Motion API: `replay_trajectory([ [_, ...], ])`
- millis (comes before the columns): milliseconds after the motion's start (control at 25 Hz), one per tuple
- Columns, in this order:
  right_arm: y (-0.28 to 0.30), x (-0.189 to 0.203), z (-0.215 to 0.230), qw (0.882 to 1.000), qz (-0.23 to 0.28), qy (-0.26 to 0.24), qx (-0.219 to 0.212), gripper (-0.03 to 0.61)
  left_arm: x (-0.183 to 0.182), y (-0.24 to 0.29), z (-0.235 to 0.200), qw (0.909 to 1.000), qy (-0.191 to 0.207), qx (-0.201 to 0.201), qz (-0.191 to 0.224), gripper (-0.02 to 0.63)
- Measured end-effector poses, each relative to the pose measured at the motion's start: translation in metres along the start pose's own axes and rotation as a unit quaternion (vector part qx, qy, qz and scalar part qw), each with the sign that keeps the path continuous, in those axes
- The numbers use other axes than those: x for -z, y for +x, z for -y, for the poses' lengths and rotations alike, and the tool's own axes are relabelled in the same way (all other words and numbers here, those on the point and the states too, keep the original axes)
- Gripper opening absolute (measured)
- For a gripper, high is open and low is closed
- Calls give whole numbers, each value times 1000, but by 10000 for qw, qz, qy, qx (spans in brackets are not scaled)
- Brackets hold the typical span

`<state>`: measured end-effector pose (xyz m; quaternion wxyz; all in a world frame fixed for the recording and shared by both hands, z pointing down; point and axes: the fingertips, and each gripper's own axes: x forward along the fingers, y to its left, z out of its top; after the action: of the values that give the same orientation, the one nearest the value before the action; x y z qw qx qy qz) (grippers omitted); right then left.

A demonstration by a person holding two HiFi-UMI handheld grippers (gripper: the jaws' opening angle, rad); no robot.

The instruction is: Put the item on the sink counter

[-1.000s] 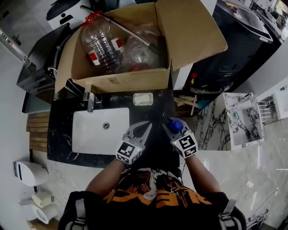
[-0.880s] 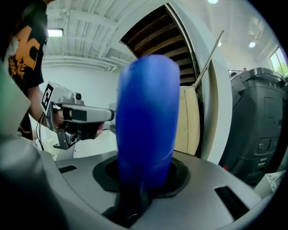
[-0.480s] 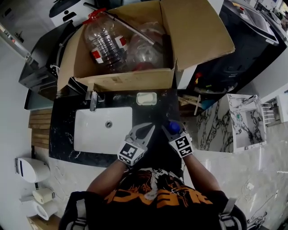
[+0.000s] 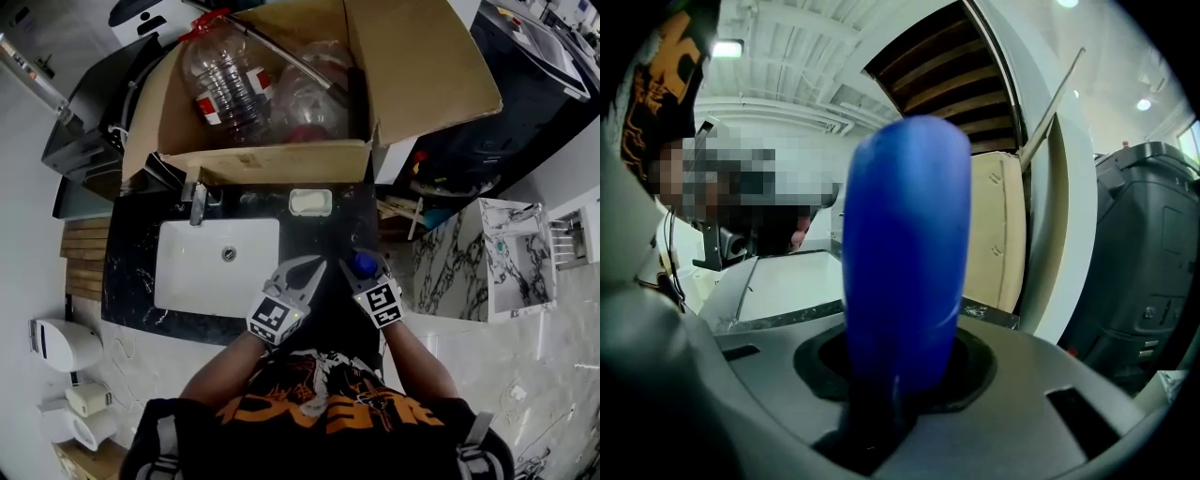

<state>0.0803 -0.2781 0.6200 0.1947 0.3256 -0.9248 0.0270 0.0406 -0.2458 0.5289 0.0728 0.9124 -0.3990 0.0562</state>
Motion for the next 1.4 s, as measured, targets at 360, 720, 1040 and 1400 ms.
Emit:
replay_trajectory([
  [360,-2,-4,-5,9993,295,116,-191,252,-2,-3,-1,10000,-9,-17,-29,18],
  [720,-6,-13,-6,9981,546,240,-152,391,1,-12,-6,9998,-72,-151,-72,18],
  [1040,-20,-40,-3,9966,801,113,-172,394,-1,-16,-6,9997,-95,-245,18,18],
  [1400,-48,-85,-4,9901,1371,-279,109,392,-19,-25,-5,9991,-112,-288,279,18],
])
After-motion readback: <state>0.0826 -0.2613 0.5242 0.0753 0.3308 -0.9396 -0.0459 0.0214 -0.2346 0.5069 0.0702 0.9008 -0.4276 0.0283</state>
